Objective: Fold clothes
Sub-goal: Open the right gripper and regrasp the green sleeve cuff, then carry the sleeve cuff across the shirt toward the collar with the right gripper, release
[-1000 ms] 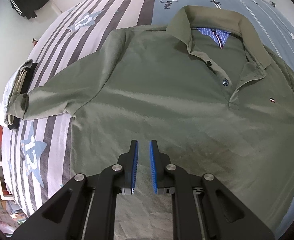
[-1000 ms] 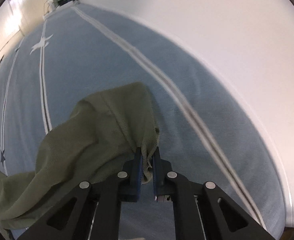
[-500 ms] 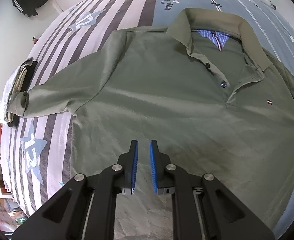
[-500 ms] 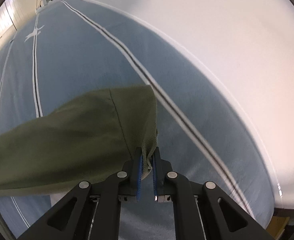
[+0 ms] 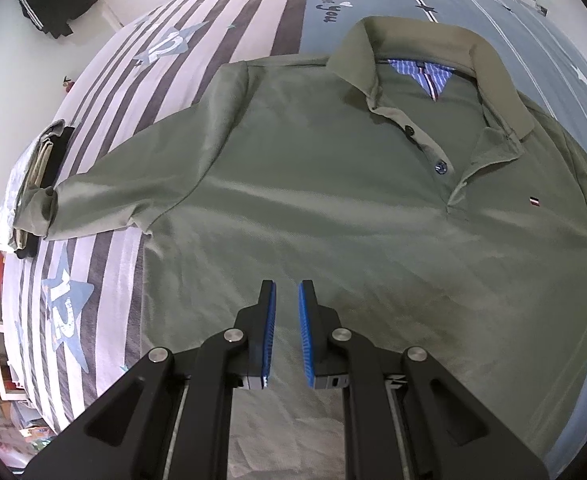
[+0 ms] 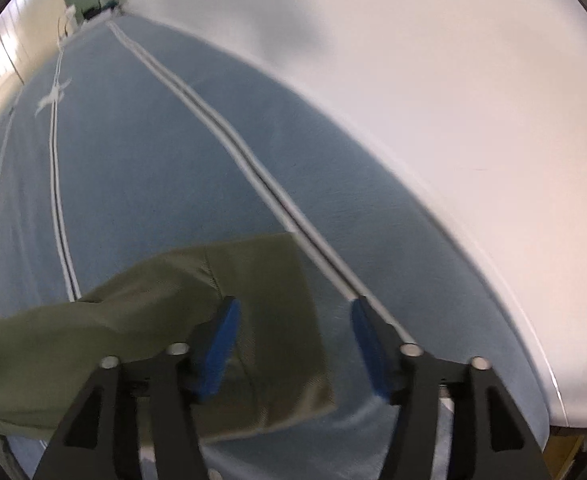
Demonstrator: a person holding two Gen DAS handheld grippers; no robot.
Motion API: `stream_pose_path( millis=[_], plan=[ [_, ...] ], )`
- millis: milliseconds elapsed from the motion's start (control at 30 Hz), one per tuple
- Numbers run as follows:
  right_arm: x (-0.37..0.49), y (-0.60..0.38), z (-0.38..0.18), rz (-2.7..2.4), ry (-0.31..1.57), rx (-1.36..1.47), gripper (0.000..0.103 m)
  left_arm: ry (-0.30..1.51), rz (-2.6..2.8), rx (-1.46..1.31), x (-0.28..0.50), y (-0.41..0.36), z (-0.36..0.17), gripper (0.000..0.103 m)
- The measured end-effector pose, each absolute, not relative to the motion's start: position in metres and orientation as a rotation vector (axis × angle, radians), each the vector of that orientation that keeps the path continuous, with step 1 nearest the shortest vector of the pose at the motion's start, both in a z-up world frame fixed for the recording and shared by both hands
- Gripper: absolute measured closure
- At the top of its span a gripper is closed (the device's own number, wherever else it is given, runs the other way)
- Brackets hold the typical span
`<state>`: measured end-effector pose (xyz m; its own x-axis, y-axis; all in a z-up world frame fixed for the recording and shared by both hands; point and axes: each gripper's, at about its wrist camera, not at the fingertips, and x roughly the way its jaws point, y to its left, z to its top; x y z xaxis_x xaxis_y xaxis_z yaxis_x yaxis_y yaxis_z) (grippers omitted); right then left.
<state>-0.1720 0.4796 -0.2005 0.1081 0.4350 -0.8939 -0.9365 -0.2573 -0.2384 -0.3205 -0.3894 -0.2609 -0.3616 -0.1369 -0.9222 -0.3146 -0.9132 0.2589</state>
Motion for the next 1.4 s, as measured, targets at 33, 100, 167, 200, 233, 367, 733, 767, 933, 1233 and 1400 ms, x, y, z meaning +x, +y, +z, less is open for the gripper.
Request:
stream_pose_path(
  millis=[33, 100, 167, 200, 233, 367, 733, 767, 933, 1233, 1400],
  plan=[
    [-0.178, 0.483, -0.204, 1.461, 0.607, -1.185, 0.032, 0.618, 2.424, -1.704, -0.320, -0.388, -0.262, 0.093],
    [-0.191, 0.491, -0.212, 1.462, 0.629, -1.209, 0.030, 0.631, 2.419, -1.700, -0.320, -0.386, -0.263, 0.093],
    [-0.196, 0.491, -0.218, 1.453, 0.651, -1.207, 0.021, 0.621, 2.425, -1.709, -0.320, -0.387, -0.264, 0.093],
    [-0.201, 0.489, -0.218, 1.461, 0.647, -1.209, 0.020, 0.614, 2.427, -1.714, -0.321, -0.387, -0.264, 0.093],
    [-0.205, 0.487, -0.219, 1.470, 0.642, -1.211, 0.020, 0.609, 2.428, -1.718, -0.321, -0.388, -0.265, 0.093],
    [-0.224, 0.480, -0.223, 1.504, 0.623, -1.219, 0.020, 0.600, 2.426, -1.734, -0.320, -0.389, -0.270, 0.093],
    [-0.277, 0.460, -0.229, 1.585, 0.572, -1.220, 0.095, 0.572, 2.411, -1.733, -0.311, -0.391, -0.273, 0.093],
    [-0.281, 0.458, -0.227, 1.586, 0.572, -1.205, 0.096, 0.563, 2.416, -1.728, -0.311, -0.393, -0.271, 0.093],
    [-0.316, 0.435, -0.203, 1.620, 0.522, -1.137, 0.096, 0.514, 2.454, -1.720, -0.309, -0.418, -0.260, 0.093],
    [-0.276, 0.278, -0.113, 1.835, 0.457, -1.081, 0.096, 0.379, 2.537, -1.747, -0.305, -0.496, -0.242, 0.093],
    [-0.297, 0.202, -0.110, 1.982, 0.445, -1.099, 0.096, 0.325, 2.571, -1.757, -0.306, -0.553, -0.235, 0.093]
  ],
)
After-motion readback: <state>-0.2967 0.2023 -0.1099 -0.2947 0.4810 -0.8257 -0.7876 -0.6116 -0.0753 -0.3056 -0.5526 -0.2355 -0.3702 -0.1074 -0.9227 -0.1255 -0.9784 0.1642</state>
